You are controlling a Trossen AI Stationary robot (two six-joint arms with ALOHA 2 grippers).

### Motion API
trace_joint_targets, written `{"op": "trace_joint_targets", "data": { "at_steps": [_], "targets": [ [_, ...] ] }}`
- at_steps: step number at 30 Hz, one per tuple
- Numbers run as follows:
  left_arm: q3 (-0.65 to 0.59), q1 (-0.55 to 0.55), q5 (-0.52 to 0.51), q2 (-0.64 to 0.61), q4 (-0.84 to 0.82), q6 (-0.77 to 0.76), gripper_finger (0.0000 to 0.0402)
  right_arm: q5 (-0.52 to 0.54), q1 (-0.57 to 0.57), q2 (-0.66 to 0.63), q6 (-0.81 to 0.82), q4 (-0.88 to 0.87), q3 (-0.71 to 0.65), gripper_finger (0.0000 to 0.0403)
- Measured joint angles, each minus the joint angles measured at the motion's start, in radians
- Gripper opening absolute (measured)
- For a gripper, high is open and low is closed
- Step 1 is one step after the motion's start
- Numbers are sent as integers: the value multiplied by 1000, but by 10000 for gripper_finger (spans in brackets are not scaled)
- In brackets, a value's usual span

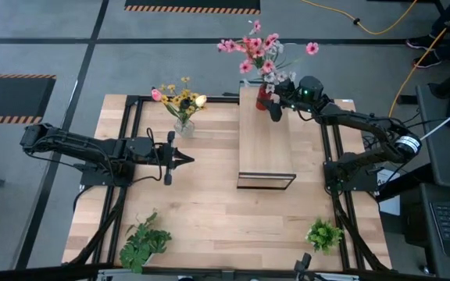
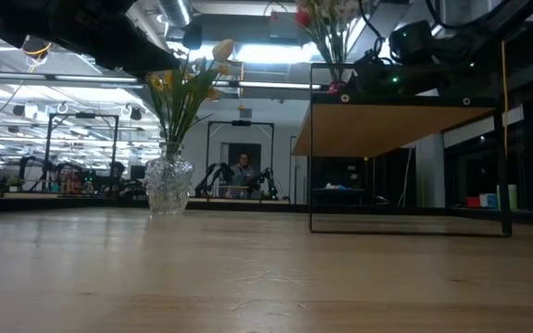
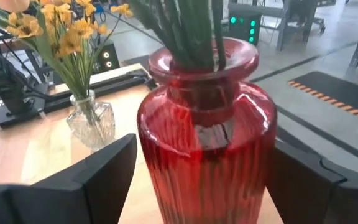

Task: Pick and place flowers into a vace then onto a shelf
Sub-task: Put the red vase on the shelf, then put the transparent vase on the shelf

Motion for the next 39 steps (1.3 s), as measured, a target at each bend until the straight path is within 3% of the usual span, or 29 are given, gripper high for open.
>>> {"op": "trace_joint_targets", "data": {
  "at_steps": [11, 24, 34, 39],
  "targets": [
    [0, 0, 0, 0, 0, 0, 3, 2, 0, -139, -27, -145, 0, 322],
    [0, 0, 1, 0, 0, 0, 2, 138, 0, -229, -77, -243, 0, 323],
    [0, 0, 0, 0, 0, 0, 5, 80, 13, -377, -38, -414, 0, 323],
    [0, 0, 0, 0, 0, 0, 1, 87, 91, -411, -53, -462, 0, 283]
  ]
}}
